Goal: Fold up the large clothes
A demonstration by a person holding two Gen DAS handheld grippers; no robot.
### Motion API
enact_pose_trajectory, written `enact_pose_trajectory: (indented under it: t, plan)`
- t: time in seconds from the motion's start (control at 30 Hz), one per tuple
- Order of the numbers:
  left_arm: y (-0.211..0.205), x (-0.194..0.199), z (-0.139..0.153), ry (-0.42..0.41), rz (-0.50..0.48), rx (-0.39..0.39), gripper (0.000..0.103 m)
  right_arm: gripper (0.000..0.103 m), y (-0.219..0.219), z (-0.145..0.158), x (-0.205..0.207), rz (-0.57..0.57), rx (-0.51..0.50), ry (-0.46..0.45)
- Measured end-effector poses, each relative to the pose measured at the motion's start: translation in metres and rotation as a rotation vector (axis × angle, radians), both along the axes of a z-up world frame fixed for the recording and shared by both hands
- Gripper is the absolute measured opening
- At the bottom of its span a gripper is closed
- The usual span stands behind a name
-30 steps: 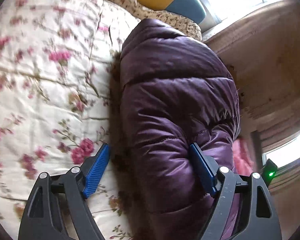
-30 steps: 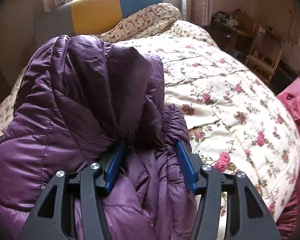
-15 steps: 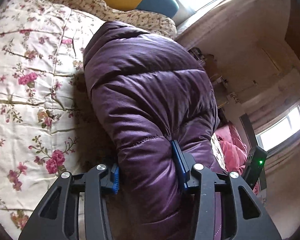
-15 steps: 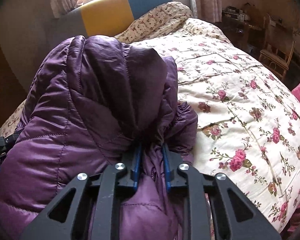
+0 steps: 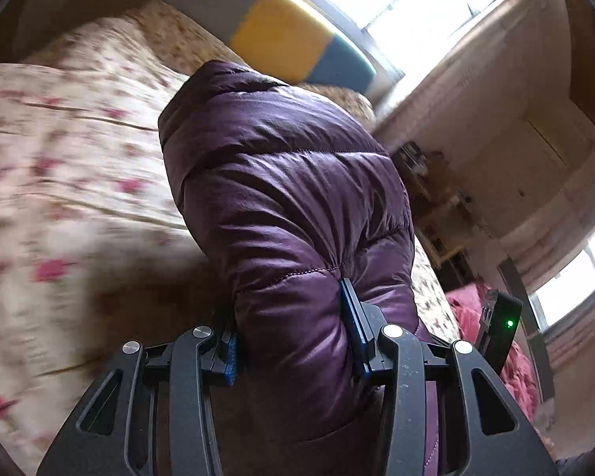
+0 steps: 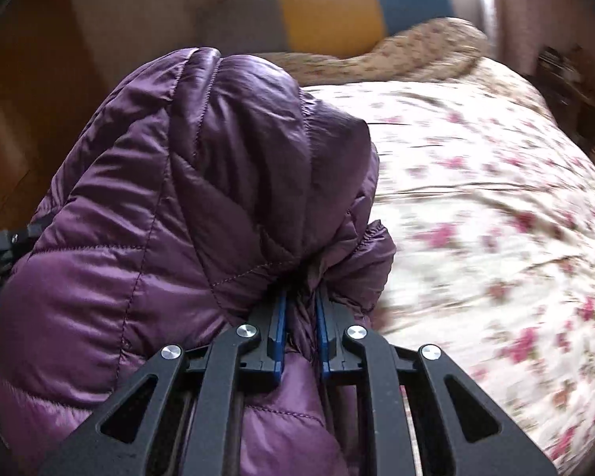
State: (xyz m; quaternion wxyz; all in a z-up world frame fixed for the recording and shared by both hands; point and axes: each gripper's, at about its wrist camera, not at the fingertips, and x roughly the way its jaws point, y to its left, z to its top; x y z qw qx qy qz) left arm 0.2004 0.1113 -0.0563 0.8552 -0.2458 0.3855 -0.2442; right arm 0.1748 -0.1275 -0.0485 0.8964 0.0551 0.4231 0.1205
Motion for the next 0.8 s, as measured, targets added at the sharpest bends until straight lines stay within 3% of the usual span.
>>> enact_pose_trajectory:
  t: [0.2, 0.3, 0.43, 0.6, 0.8]
  plan:
    - [0.062, -0.045, 0.001, 0.007, 0.118, 0.018, 0.043, 0.011, 0.06, 0.003, -0.019, 0.114, -0.032, -0.022]
    - [0.08, -0.053, -0.012, 0.079, 0.179, 0.062, 0.046, 0.011, 0.079, -0.004, -0.022, 0.135, -0.119, -0.06]
    - [0.085, -0.062, -0.03, 0.125, 0.277, 0.132, 0.058, 0.012, 0.091, -0.019, -0.02, 0.15, -0.17, -0.084]
    - [0.065, -0.066, -0.038, 0.106, 0.334, 0.218, 0.058, 0.012, 0.09, -0.042, -0.021, 0.142, -0.148, -0.085]
    - [0.066, -0.069, -0.026, 0.113, 0.365, 0.263, 0.058, 0.017, 0.094, -0.028, -0.033, 0.118, -0.166, -0.073]
